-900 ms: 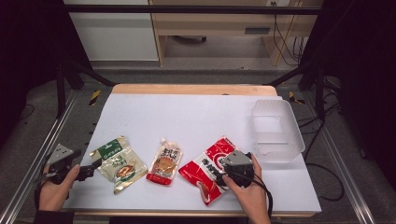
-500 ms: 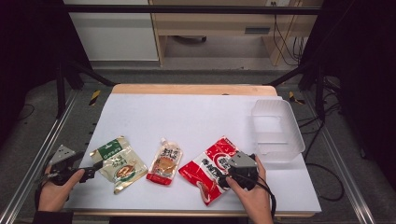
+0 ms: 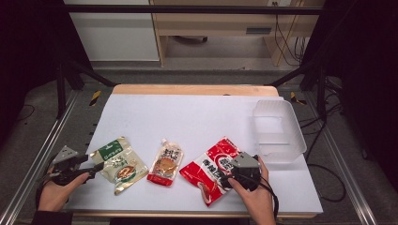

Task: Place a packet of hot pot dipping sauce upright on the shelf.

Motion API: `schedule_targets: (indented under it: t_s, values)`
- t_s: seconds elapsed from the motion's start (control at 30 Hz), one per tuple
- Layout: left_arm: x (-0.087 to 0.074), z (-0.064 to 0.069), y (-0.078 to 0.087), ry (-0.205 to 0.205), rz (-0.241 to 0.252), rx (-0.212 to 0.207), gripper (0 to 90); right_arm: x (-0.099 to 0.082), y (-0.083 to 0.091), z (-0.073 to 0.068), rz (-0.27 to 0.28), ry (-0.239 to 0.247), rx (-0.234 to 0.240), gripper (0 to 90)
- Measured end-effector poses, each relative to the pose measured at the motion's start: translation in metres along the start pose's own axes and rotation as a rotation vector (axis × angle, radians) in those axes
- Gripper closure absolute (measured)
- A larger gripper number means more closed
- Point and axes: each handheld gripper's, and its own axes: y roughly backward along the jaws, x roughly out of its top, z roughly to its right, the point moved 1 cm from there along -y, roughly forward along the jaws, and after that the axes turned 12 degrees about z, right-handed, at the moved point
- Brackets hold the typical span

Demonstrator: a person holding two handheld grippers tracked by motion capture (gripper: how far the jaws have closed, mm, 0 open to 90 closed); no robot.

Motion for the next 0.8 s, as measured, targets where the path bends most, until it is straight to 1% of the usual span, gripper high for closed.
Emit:
schedule_targets:
  t_s: [0.03,0.07,0.1,0.13,0.17,0.23,0.3,0.37,0.43,0.5,0.53,0.6,0.7,0.8]
  values:
    - [-0.001,0.001,-0.002,0.005,-0.014,-0.001,24.6,0.000,0.000,0.000,0.001,-0.001,0.002,8.9]
    - [-0.001,0.001,-0.003,-0.003,-0.026,-0.003,25.5,0.000,0.000,0.000,-0.001,0.000,0.005,8.9]
    - [-0.002,0.002,-0.004,-0.006,-0.026,-0.007,27.7,0.000,-0.001,-0.001,-0.004,0.000,0.009,8.9]
    - [-0.002,0.003,-0.005,-0.010,-0.040,-0.016,28.8,0.000,-0.001,-0.001,-0.009,0.000,0.010,8.9]
    - [-0.002,0.004,-0.006,-0.014,-0.043,-0.020,29.5,-0.001,-0.002,-0.001,-0.016,0.004,0.010,8.9]
    - [-0.002,0.004,-0.008,-0.018,-0.055,-0.032,32.5,-0.001,-0.002,-0.001,-0.015,0.002,0.011,8.9]
    - [-0.002,0.005,-0.009,-0.004,-0.055,-0.044,35.9,-0.001,-0.002,-0.001,-0.018,0.002,0.010,8.9]
    - [-0.003,0.005,-0.011,-0.004,-0.068,-0.054,39.5,-0.001,-0.003,-0.001,-0.022,0.000,0.013,8.9]
    - [-0.003,0.007,-0.011,-0.006,-0.077,-0.068,44.9,-0.001,-0.003,-0.002,-0.025,0.001,0.014,9.0]
    - [-0.002,0.008,-0.009,-0.003,-0.073,-0.081,50.8,-0.001,-0.003,-0.002,-0.025,0.007,0.017,8.9]
    - [-0.001,0.010,-0.008,-0.007,-0.075,-0.093,53.1,-0.002,-0.003,-0.002,-0.026,0.008,0.017,8.9]
    - [0.000,0.011,-0.007,-0.024,-0.077,-0.103,56.2,-0.001,-0.003,-0.001,-0.026,0.004,0.015,8.9]
    - [-0.001,0.010,-0.009,-0.026,-0.083,-0.095,59.7,-0.001,-0.003,-0.001,-0.025,0.004,0.016,8.9]
    - [-0.001,0.009,-0.009,-0.019,-0.083,-0.093,66.6,-0.001,-0.003,-0.001,-0.021,0.006,0.013,8.9]
